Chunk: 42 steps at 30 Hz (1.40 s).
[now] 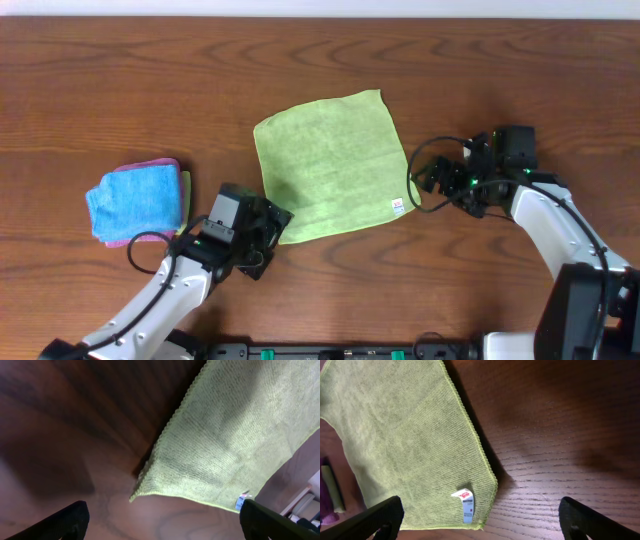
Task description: Fold the cloth
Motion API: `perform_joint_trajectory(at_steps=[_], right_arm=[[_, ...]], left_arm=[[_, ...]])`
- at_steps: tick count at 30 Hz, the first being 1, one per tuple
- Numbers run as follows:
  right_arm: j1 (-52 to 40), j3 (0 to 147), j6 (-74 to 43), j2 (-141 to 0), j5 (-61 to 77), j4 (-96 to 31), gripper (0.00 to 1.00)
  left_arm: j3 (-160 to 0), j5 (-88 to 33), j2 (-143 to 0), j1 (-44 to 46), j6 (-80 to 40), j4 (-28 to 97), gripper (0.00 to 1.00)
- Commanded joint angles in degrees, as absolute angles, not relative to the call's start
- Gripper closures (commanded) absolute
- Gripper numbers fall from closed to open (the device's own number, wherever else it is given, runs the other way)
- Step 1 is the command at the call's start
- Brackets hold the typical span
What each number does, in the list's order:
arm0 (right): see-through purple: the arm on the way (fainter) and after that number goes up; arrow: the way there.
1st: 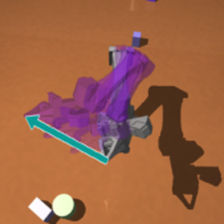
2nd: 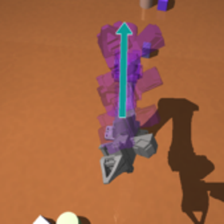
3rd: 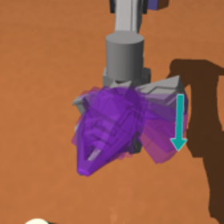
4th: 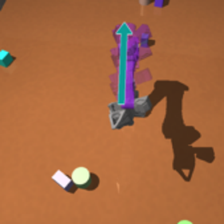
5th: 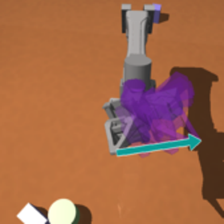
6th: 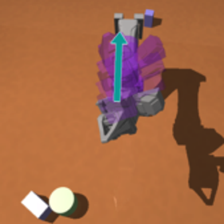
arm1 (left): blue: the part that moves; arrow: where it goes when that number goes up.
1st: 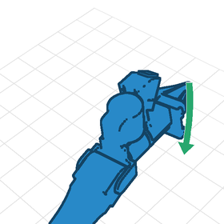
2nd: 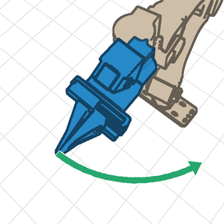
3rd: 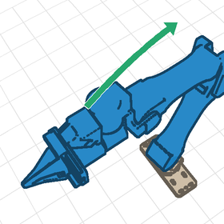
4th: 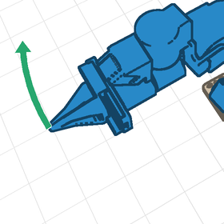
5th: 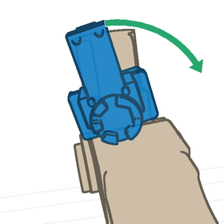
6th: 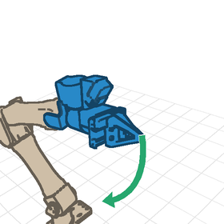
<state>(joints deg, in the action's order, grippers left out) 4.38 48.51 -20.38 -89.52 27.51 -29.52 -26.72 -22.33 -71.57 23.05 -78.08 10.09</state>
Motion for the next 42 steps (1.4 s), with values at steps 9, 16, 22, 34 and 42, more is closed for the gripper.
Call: perform_joint_trajectory(at_steps=[9, 16, 22, 34, 42], right_arm=[[4.43, 48.05, -20.97, -89.67, 30.44, -32.08, 0.01], [4.43, 45.91, -20.97, -89.69, 30.48, -32.36, 0.01], [4.43, 43.24, -20.99, -89.69, 31.57, -29.91, 0.01], [1.45, 40.91, -24.56, -90.67, 32.42, -22.81, 0.01], [-2.72, 40.91, -26.79, -95.96, 31.92, -19.25, 0.02]], left_arm=[[-26.35, -22.61, -77.34, 23.42, -79.81, 3.46, 0.02], [-26.35, -22.11, -79.88, 25.43, -81.28, 0.64, 0.0], [-26.35, -22.11, -81.97, 26.06, -81.43, -1.17, 0.17], [-26.35, -20.34, -82.83, 26.06, -81.01, -1.19, 0.44], [-26.35, -19.92, -82.85, 26.06, -78.39, -1.1, 0.69]])
